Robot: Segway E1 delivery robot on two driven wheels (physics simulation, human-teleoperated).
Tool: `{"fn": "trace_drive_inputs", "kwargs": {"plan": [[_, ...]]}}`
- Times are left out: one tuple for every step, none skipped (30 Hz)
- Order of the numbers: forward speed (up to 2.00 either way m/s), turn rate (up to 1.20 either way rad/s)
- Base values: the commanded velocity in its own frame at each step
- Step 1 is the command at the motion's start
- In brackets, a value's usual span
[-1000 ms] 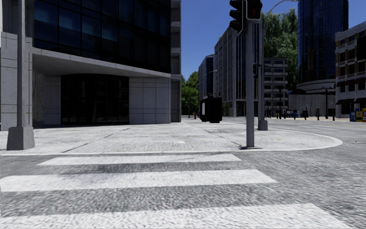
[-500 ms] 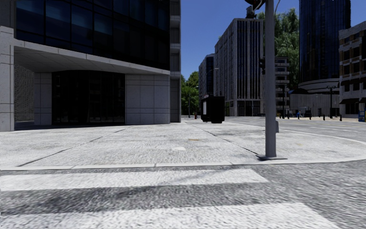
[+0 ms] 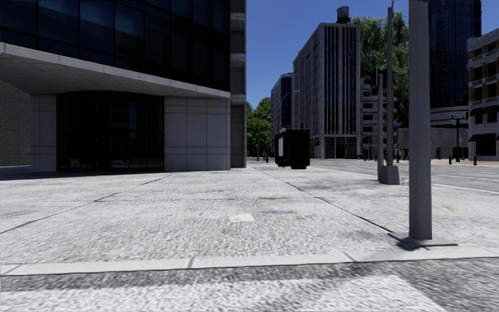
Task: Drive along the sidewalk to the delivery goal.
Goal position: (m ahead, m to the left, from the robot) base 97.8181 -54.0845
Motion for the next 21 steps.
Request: {"fn": "trace_drive_inputs", "kwargs": {"plan": [[2.0,0.0],[2.0,0.0],[2.0,0.0],[2.0,0.0],[2.0,0.0],[2.0,0.0],[2.0,0.0],[2.0,0.0],[2.0,0.0],[2.0,0.0],[2.0,0.0],[2.0,0.0],[2.0,0.0],[2.0,0.0],[2.0,0.0],[1.97,0.0],[1.97,0.0],[1.89,0.0],[1.71,0.0],[1.64,0.0],[1.61,0.0]]}}
